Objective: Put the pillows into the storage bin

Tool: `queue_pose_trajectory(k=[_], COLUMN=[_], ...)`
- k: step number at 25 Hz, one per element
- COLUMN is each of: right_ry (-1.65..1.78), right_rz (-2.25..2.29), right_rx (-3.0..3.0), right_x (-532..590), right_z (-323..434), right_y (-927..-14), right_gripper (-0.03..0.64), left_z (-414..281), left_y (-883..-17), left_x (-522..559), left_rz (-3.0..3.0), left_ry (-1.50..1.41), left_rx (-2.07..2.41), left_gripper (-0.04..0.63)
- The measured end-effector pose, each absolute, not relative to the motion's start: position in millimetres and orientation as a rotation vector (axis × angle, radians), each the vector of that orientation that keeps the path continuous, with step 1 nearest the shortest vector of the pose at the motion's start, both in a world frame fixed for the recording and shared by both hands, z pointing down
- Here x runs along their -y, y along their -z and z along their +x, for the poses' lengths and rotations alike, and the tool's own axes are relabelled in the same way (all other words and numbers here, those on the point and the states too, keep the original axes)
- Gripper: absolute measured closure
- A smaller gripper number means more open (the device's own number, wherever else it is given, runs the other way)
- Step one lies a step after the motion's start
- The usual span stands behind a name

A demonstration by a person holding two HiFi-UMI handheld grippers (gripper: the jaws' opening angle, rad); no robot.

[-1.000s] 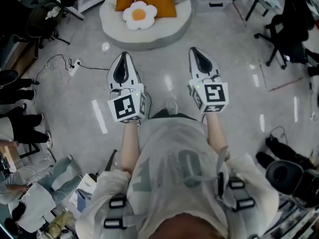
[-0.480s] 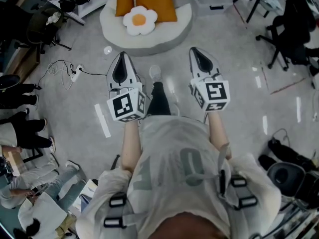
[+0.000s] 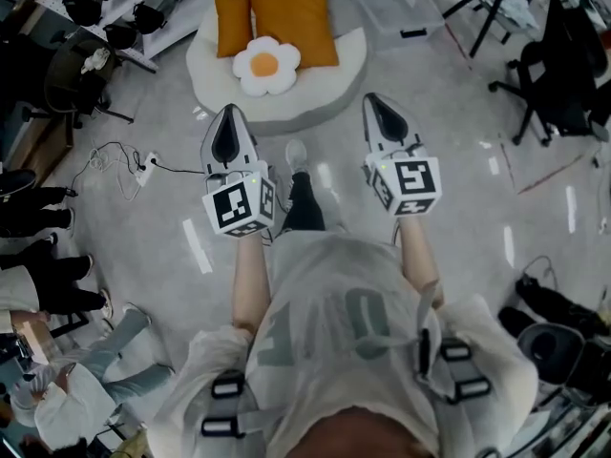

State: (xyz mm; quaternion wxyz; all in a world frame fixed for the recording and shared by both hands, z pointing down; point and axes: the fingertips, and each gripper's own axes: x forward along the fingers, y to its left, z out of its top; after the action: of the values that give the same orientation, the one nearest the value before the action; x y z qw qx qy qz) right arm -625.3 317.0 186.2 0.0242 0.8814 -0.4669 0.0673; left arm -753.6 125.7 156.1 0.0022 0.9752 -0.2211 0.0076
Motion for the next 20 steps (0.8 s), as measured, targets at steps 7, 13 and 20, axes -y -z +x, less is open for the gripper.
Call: queue_pose_trajectory(k=[7,13,20], right_ry=[-0.244,-0.263,-0.341], right_rz=[2.731,2.738,2.729], right_rx=[1.44,1.417,1.393], right_x=[-227.1,-151.7,-73.7], right_z=[-555.1,-482.9,-423.4], right_y=[-180.1,-175.3,-192.0], right_gripper=[0.607,0.609,0.607], left_z=[-686.8,-617.2,-556.2], left_y=[-160.6,-162.2,-171.7], left_x=[-31.3,42.2,125.6], left_rz=[3.011,3.009,2.999], left_ry=[-0.04,-0.05,-0.054], left_rx=[0.704,0.69,0.674], left_gripper=[0.589,0.589,0.589])
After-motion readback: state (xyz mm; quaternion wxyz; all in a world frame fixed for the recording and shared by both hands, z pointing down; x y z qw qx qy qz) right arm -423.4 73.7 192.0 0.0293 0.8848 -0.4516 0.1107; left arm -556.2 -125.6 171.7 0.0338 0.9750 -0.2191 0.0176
